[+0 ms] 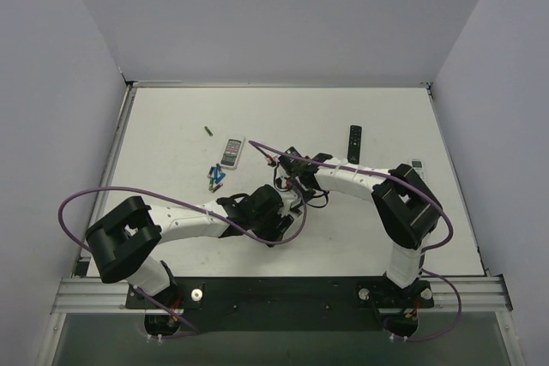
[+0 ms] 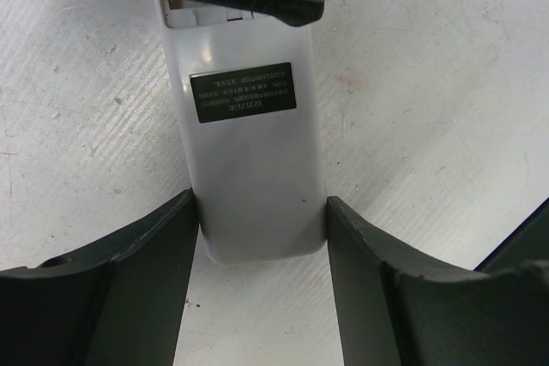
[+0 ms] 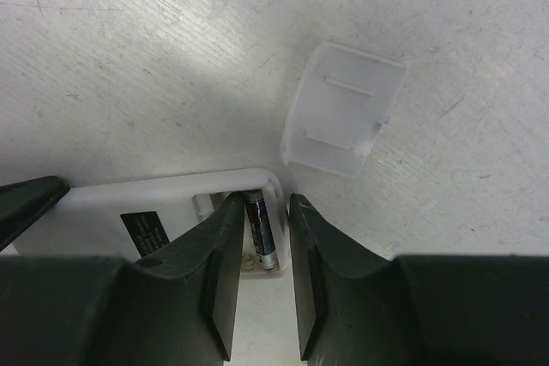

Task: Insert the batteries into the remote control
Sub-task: Load the battery into the remote control.

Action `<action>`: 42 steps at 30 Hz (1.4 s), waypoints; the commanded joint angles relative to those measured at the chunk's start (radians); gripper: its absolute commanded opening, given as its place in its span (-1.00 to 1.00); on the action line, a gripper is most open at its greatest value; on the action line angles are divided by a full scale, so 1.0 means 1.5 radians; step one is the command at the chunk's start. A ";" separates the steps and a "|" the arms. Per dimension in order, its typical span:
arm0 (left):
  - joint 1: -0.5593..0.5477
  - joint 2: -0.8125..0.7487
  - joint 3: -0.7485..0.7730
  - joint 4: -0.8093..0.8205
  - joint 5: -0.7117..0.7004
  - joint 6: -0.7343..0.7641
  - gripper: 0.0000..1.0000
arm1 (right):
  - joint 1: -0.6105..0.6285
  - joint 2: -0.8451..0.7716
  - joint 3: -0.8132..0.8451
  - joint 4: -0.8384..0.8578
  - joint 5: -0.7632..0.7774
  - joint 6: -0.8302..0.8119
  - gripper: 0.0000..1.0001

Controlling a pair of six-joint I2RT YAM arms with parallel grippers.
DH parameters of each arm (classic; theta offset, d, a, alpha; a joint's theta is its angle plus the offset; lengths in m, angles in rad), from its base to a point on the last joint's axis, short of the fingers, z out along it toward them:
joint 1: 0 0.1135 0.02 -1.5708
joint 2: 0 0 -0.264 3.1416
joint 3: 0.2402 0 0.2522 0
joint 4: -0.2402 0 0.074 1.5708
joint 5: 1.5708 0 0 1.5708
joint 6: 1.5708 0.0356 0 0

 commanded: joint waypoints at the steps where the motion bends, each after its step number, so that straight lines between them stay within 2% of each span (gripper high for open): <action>1: 0.004 -0.002 0.000 -0.022 -0.015 -0.004 -0.77 | 0.028 0.023 0.002 -0.045 0.033 -0.015 -0.62; 7: 0.012 -0.005 -0.001 -0.023 -0.018 -0.006 -0.77 | 0.021 0.013 -0.013 -0.045 0.060 0.017 -0.96; 10: 0.014 -0.010 -0.002 -0.024 -0.030 -0.009 -0.67 | 0.017 0.006 -0.017 -0.046 0.073 0.048 -1.00; 11: 0.016 -0.013 -0.002 -0.025 -0.036 -0.011 -0.43 | 0.017 0.003 -0.018 -0.047 0.079 0.057 -1.00; 13: 0.017 -0.032 -0.001 -0.025 -0.059 -0.014 -0.16 | 0.016 0.000 -0.019 -0.048 0.081 0.074 -1.00; 14: 0.017 -0.040 -0.001 -0.026 -0.068 -0.016 0.09 | 0.017 -0.002 -0.018 -0.049 0.083 0.092 -1.00; 18: 0.038 -0.111 0.002 -0.030 -0.118 -0.033 0.52 | 0.016 -0.005 -0.008 -0.065 0.095 0.150 -1.00; 20: 0.050 -0.142 -0.006 -0.029 -0.142 -0.047 0.60 | 0.013 -0.007 -0.004 -0.073 0.113 0.193 -1.00; 24: 0.100 -0.243 -0.042 -0.010 -0.156 -0.083 0.62 | 0.010 -0.004 0.004 -0.089 0.111 0.240 -0.93; 29: 0.180 -0.305 -0.088 0.001 -0.149 -0.072 0.61 | 0.014 -0.007 0.008 -0.092 0.084 0.249 -0.63; 36: 0.330 -0.242 -0.047 -0.036 -0.084 -0.079 0.45 | 0.017 -0.093 0.006 -0.091 0.081 0.231 -0.24; 40: 0.359 -0.179 0.018 -0.052 -0.067 -0.040 0.33 | 0.017 -0.141 -0.005 -0.087 0.084 0.213 -0.04; 42: 0.365 -0.133 0.050 -0.086 -0.057 -0.012 0.23 | 0.017 -0.169 -0.018 -0.086 0.095 0.205 -0.03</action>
